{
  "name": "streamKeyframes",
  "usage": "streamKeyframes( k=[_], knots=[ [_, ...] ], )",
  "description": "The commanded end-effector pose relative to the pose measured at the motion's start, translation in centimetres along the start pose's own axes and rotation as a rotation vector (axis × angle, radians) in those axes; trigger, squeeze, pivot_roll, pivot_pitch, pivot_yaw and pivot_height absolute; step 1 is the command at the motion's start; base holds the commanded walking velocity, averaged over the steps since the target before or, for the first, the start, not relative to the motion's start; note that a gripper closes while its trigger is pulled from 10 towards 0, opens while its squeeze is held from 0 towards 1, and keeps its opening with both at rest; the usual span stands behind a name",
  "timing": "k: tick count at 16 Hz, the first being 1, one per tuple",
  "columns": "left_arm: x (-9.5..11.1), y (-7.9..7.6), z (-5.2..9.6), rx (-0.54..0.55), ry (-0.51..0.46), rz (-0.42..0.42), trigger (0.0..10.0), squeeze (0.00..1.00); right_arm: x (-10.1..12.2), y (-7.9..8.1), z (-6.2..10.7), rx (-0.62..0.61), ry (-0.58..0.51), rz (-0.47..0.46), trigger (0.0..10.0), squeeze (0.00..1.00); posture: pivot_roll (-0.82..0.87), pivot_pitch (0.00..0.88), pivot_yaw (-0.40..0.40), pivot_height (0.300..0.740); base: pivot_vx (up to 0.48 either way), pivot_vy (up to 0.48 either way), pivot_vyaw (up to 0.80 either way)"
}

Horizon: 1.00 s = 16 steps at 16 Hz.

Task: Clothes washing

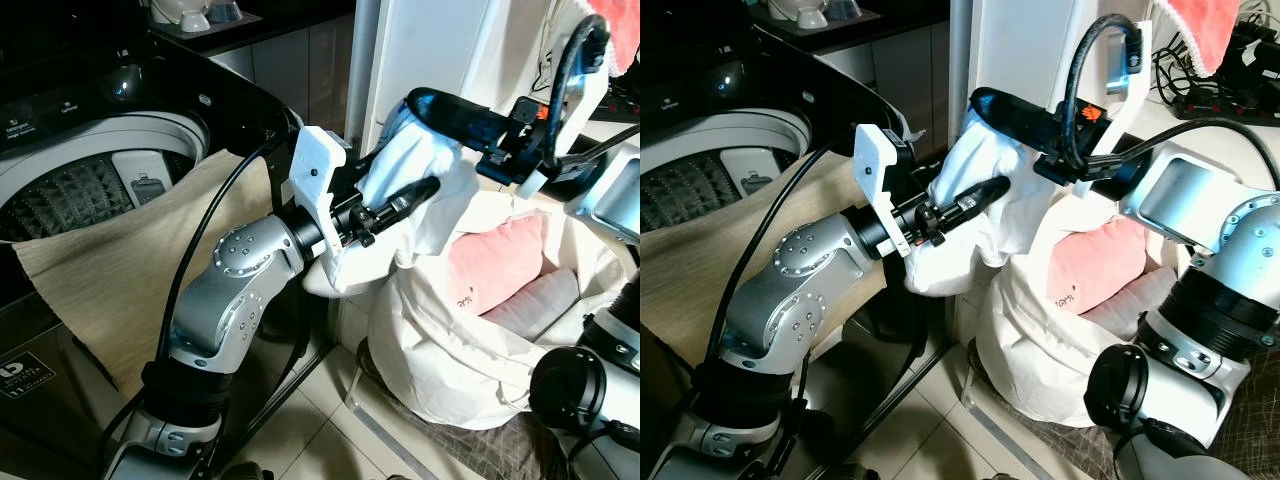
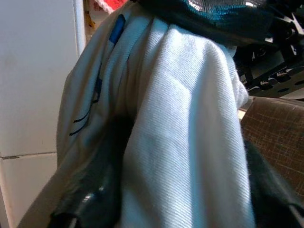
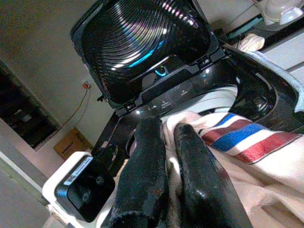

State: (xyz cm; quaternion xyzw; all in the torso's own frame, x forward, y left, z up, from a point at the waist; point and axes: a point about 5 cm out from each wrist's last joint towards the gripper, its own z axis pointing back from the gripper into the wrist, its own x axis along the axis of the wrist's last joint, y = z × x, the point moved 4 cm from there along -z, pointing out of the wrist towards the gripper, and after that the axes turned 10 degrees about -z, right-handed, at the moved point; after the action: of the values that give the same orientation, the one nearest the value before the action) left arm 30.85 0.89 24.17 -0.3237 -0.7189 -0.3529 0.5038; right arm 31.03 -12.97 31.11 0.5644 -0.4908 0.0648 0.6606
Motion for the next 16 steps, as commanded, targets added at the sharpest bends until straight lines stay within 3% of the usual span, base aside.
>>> streamKeyframes(
  k=[1,10,11,12,13,16],
  knots=[
    [0.0,0.1,0.2,0.001,0.005,0.008,0.0,0.00,0.3,1.2,0.0,0.036,-0.004,0.040,0.0,0.00,-0.12,0.000,0.000,0.740,0.000,0.000,0.00],
    [0.0,0.6,0.4,0.009,-0.002,0.018,0.0,0.00,0.0,1.1,-0.1,0.021,-0.004,0.053,0.0,0.00,-0.12,0.000,0.005,0.740,0.000,0.000,0.00],
    [0.0,0.7,0.4,0.015,-0.004,0.018,0.0,0.00,0.0,1.1,0.0,0.019,-0.005,0.058,3.6,0.68,-0.12,0.000,0.009,0.740,0.000,0.000,0.00],
    [0.0,0.8,0.4,0.019,-0.005,0.018,0.0,0.00,0.0,1.2,0.0,0.018,-0.006,0.062,3.6,0.68,-0.12,0.000,0.009,0.740,0.000,0.000,0.00],
    [0.0,1.1,0.5,0.040,-0.007,0.014,0.0,0.00,0.0,1.0,-0.1,0.003,-0.006,0.064,10.0,1.00,-0.12,0.000,0.009,0.740,0.000,0.000,0.00],
    [0.0,2.2,0.7,0.096,-0.009,0.002,0.0,0.00,0.1,0.7,0.0,-0.006,-0.013,0.059,10.0,1.00,-0.12,0.000,0.009,0.740,0.000,0.000,0.00]
  ],
)
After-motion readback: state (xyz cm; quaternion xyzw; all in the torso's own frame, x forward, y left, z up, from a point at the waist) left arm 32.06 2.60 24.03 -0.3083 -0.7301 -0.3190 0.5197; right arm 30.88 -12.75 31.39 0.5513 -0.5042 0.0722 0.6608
